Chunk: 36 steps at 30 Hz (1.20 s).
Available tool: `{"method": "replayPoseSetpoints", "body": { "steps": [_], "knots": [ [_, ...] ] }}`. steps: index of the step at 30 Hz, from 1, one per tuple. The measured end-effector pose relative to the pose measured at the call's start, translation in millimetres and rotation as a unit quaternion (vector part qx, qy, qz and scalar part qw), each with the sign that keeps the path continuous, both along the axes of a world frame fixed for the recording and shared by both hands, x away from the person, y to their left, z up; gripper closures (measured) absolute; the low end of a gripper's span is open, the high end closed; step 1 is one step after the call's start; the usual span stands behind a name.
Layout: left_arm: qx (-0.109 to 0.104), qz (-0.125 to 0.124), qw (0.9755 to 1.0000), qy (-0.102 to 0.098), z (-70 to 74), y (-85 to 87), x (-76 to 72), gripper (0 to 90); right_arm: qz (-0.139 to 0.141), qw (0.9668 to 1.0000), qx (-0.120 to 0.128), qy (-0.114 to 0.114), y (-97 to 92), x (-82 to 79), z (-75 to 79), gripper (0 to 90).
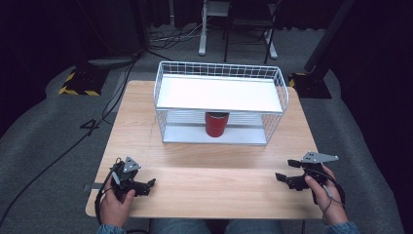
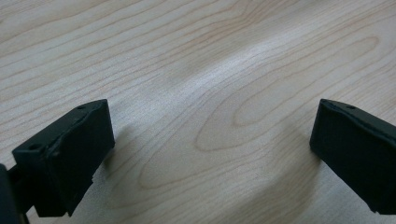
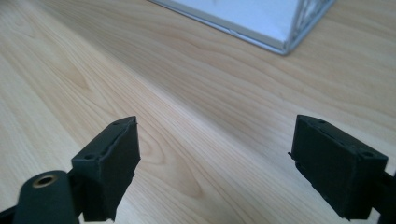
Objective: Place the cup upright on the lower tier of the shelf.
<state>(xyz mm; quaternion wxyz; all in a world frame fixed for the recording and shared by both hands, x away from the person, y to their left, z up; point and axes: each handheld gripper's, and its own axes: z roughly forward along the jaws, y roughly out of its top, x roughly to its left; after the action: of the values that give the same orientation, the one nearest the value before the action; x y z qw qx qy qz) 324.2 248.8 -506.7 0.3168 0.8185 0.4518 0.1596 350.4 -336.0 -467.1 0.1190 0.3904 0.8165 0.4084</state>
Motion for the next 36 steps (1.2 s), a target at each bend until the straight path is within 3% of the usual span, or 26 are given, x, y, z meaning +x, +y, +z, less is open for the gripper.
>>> {"method": "replayPoseSetpoints", "body": {
  "steps": [13,18,24,28,31,36],
  "knots": [
    [0.000,0.000,1.0000,0.000,-0.1,0.0,0.0,0.1,-0.037,0.9991,-0.014,0.012,-15.9,-3.7,-28.8,16.0],
    [0.000,0.000,1.0000,0.000,-0.1,0.0,0.0,0.1,-0.037,0.9988,-0.033,0.004,-14.2,-5.1,-32.7,16.0],
    [0.000,0.000,1.0000,0.000,-0.1,0.0,0.0,0.1,-0.045,0.9983,-0.036,-0.008,-11.8,-6.4,-36.4,15.8],
    [0.000,0.000,1.0000,0.000,-0.1,0.0,0.0,0.1,-0.053,0.9961,-0.067,-0.024,-8.6,-7.9,-37.9,13.5],
    [0.000,0.000,1.0000,0.000,-0.1,0.0,0.0,0.1,-0.061,0.9954,-0.071,-0.019,-4.9,-8.4,-38.6,8.1],
    [-0.003,0.009,1.0000,-0.002,-0.6,-1.7,-0.4,0.1,-0.070,0.9948,-0.071,-0.018,-4.1,-9.5,-38.7,7.9]
  ]
}}
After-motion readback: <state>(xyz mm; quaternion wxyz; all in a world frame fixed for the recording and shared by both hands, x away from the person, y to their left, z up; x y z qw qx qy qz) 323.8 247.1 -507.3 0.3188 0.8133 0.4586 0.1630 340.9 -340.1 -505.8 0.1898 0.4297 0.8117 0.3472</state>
